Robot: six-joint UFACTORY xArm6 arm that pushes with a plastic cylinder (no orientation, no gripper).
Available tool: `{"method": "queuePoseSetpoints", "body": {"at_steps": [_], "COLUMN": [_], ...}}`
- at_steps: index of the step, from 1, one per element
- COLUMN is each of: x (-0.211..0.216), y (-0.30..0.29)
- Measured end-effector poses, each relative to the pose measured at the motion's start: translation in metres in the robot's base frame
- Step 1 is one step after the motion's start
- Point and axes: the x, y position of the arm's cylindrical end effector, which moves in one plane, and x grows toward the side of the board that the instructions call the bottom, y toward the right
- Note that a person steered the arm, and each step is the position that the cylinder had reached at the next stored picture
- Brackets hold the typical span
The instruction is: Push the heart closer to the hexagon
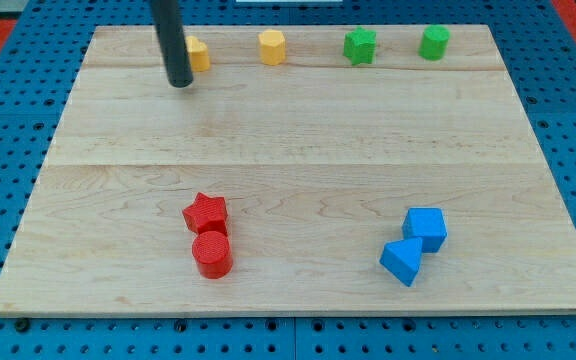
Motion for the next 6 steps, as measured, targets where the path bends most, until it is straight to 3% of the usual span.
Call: {"method": "queuePoseSetpoints", "body": {"at_steps": [1, 4, 5, 6], "x": [-0.029, -0.053, -0.029, 0.036], "y": [-0.016, 0.065, 0.062, 0.086]}}
